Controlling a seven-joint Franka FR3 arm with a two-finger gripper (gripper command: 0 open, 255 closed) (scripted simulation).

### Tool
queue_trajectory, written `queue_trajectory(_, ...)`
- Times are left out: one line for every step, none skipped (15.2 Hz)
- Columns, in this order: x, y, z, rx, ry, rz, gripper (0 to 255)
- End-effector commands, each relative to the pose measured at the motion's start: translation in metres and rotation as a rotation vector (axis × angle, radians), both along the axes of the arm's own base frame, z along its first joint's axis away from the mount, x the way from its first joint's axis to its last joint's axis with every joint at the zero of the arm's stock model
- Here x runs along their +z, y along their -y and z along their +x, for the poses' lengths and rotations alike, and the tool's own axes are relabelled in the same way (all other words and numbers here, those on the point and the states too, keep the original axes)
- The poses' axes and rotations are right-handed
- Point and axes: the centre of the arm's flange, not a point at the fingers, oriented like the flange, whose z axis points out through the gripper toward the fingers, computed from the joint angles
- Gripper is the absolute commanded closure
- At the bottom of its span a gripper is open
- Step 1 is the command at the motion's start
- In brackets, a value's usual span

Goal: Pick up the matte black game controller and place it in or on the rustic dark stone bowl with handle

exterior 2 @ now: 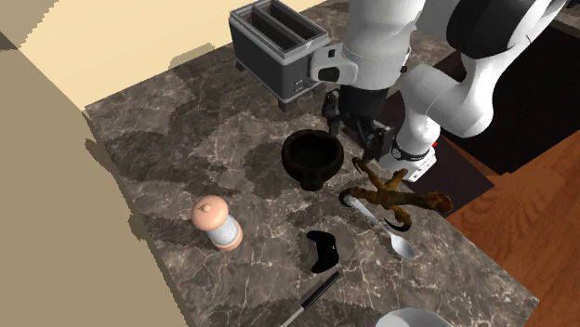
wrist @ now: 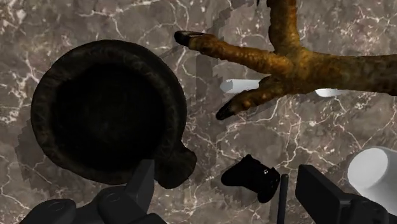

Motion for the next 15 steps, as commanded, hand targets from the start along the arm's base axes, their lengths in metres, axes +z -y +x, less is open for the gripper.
queue_trajectory(-0.012, -0.013, 0.02, 0.087, 0.015, -0.018, 0)
queue_trajectory(-0.018, -0.02, 0.03, 0.129, 0.022, -0.026, 0)
queue_trajectory(-0.025, -0.027, 0.038, 0.171, 0.028, -0.035, 0)
queue_trajectory(-0.032, -0.035, 0.047, 0.213, 0.035, -0.043, 0)
queue_trajectory(-0.038, -0.043, 0.056, 0.255, 0.041, -0.052, 0)
queue_trajectory(-0.045, -0.051, 0.064, 0.297, 0.048, -0.06, 0)
queue_trajectory(-0.052, -0.06, 0.071, 0.339, 0.054, -0.069, 0)
queue_trajectory(-0.058, -0.069, 0.079, 0.381, 0.061, -0.077, 0)
queue_trajectory(-0.065, -0.078, 0.086, 0.423, 0.067, -0.086, 0)
queue_trajectory(-0.072, -0.087, 0.093, 0.465, 0.074, -0.094, 0)
queue_trajectory(-0.079, -0.097, 0.099, 0.506, 0.08, -0.103, 0)
queue_trajectory(-0.086, -0.107, 0.105, 0.548, 0.087, -0.111, 0)
queue_trajectory(-0.093, -0.117, 0.111, 0.59, 0.093, -0.12, 0)
queue_trajectory(-0.1, -0.127, 0.116, 0.632, 0.1, -0.128, 0)
queue_trajectory(-0.107, -0.137, 0.121, 0.674, 0.106, -0.137, 0)
